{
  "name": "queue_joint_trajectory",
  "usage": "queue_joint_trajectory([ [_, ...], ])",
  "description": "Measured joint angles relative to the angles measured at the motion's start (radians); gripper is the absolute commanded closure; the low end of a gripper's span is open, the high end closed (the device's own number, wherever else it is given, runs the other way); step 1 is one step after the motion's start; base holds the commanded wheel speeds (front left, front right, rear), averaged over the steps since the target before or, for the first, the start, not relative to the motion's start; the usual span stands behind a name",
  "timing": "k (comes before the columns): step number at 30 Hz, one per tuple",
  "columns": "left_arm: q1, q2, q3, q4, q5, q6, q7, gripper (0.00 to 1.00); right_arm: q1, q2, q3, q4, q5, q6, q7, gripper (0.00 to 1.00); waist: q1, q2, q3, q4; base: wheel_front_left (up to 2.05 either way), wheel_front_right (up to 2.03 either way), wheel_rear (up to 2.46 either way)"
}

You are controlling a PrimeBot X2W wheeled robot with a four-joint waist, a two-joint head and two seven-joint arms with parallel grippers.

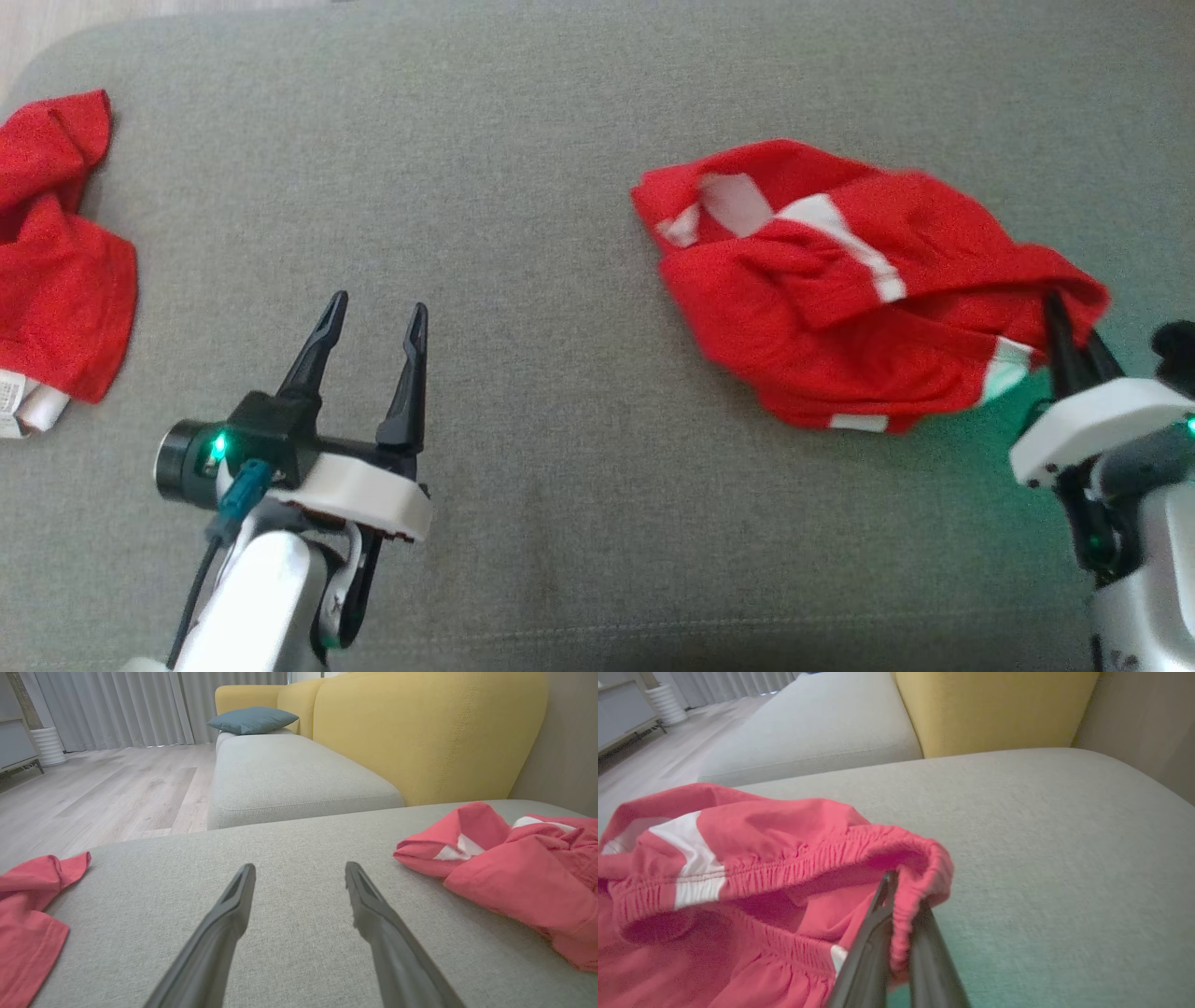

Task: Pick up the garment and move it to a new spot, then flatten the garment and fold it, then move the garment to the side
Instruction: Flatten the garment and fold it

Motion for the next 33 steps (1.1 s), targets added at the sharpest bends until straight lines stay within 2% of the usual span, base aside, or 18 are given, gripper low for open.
queue_joint_trajectory([
  [2,0.0,0.0,0.0,0.0,0.0,0.0,0.0,0.0,-0.003,-0.005,-0.032,0.036,-0.021,0.0,0.0,1.0,0.0,0.0,0.006,0.002,0.0,0.0,0.0],
  [3,-0.002,0.0,-0.001,0.002,0.001,0.0,0.0,0.0,-0.004,-0.008,-0.048,0.053,-0.033,0.0,-0.002,0.8,0.0,0.0,0.008,0.004,0.0,0.0,0.0],
  [4,-0.002,0.0,-0.001,0.003,0.001,-0.001,0.0,0.0,-0.007,-0.008,-0.059,0.066,-0.034,0.0,-0.007,0.8,0.0,0.0,0.009,0.006,0.0,0.0,0.0],
  [5,-0.003,0.0,-0.001,0.003,0.001,-0.001,0.0,0.0,-0.011,-0.008,-0.064,0.075,-0.04,0.0,-0.014,0.27,0.0,0.0,0.01,0.007,0.0,0.0,0.0],
  [6,-0.004,-0.001,-0.001,0.003,0.001,-0.001,0.0,0.0,-0.018,-0.007,-0.064,0.081,-0.045,0.0,-0.021,0.0,0.0,0.0,0.01,0.008,0.0,0.0,0.0],
  [12,-0.004,-0.003,-0.001,0.008,0.001,-0.001,0.0,0.0,-0.015,0.008,-0.059,0.046,-0.084,0.0,-0.068,0.0,0.0,0.0,-0.007,0.01,0.0,0.0,0.0],
  [17,0.001,-0.003,0.001,0.011,0.001,0.001,0.0,0.0,0.047,0.02,-0.08,-0.069,-0.129,0.0,-0.079,0.0,0.0,0.0,-0.033,0.011,0.0,0.0,0.0],
  [23,0.009,-0.003,0.004,0.013,0.001,0.014,0.0,0.0,0.165,0.055,-0.105,-0.216,-0.148,0.0,-0.044,0.0,0.0,0.0,-0.067,0.01,0.0,0.0,0.0],
  [29,0.053,-0.002,0.007,0.016,0.001,0.026,0.0,0.0,0.195,0.077,-0.019,-0.349,-0.148,0.0,-0.039,0.0,0.0,0.0,-0.104,0.008,0.0,0.0,0.0],
  [33,0.068,-0.001,0.007,0.019,-0.001,0.027,0.0,0.0,0.216,0.082,0.031,-0.395,-0.145,0.0,-0.031,0.0,0.0,0.0,-0.122,0.01,0.0,0.0,0.0],
])
